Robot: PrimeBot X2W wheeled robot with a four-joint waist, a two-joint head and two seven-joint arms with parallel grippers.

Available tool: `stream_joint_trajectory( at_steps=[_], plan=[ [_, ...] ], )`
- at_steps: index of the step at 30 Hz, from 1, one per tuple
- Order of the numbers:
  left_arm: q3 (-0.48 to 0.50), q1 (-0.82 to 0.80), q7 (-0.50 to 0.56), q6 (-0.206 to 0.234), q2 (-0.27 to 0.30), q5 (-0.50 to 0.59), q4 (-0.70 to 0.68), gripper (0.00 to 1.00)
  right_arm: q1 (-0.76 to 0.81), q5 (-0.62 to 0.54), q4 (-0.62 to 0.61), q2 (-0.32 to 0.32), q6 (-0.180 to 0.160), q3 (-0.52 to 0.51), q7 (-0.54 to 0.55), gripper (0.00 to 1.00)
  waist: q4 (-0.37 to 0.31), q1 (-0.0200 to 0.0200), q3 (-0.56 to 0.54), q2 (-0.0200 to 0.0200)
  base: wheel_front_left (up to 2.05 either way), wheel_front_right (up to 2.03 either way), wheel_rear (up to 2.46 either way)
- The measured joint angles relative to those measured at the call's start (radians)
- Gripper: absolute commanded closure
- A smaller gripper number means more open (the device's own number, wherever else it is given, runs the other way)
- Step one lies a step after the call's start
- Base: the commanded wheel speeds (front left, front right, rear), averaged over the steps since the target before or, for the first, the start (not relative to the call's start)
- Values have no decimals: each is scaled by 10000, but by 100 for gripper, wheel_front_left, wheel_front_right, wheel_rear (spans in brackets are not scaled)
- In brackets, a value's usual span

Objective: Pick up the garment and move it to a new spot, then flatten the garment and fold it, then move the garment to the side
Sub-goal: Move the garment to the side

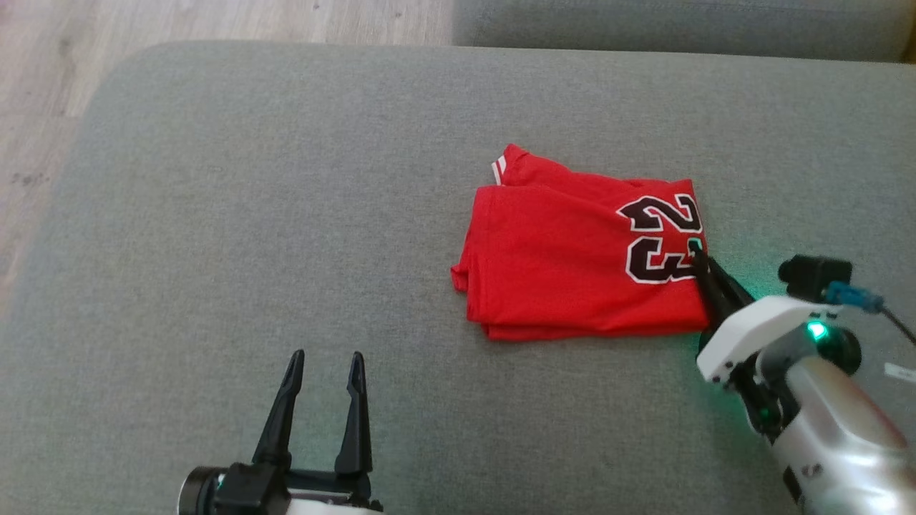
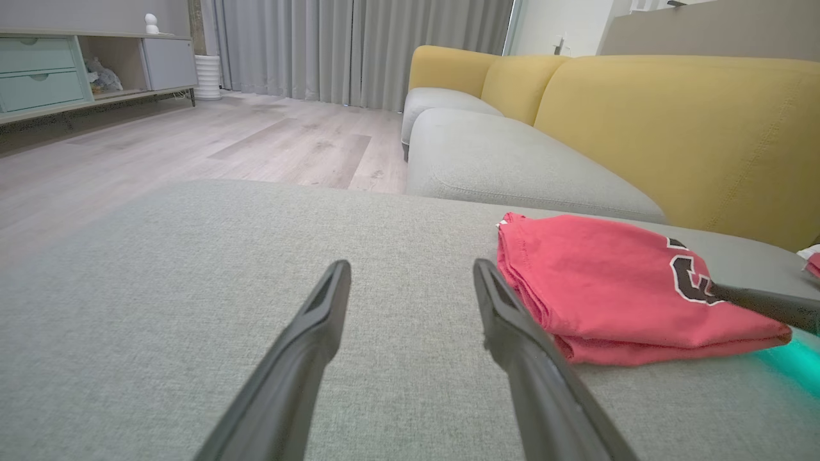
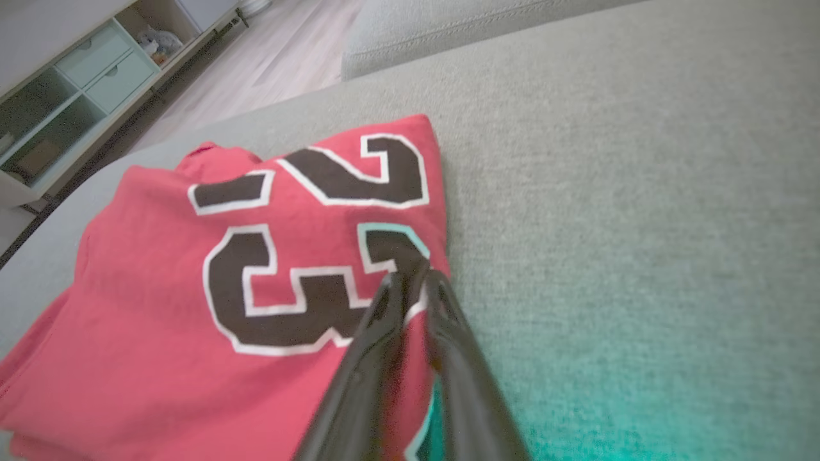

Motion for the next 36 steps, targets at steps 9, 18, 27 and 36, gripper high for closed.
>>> stream_joint_trajectory(
  at_steps=[9, 18, 27, 36],
  plan=[
    [46, -98, 0, 82, 0, -2, 23, 0, -736, 491, 81, -683, 0, 823, -782, 100, -579, -1, 70, 0, 0, 0, 0],
    [123, -473, 0, 17, 0, 6, 29, 0, -1732, 309, -272, -2452, 0, 1264, -1137, 100, -1947, -1, 406, 0, 0, 0, 0],
    [219, -1034, 0, -178, -4, 297, 174, 0, -2592, 199, -359, -3657, 0, 901, -1302, 100, -3076, 0, 1103, 0, 0, 0, 0],
    [326, -1465, -2, -282, -4, 470, 274, 0, -3316, -138, 44, -4330, 0, 12, -1313, 100, -3562, 1, 1810, 0, 0, 0, 0]
  ],
)
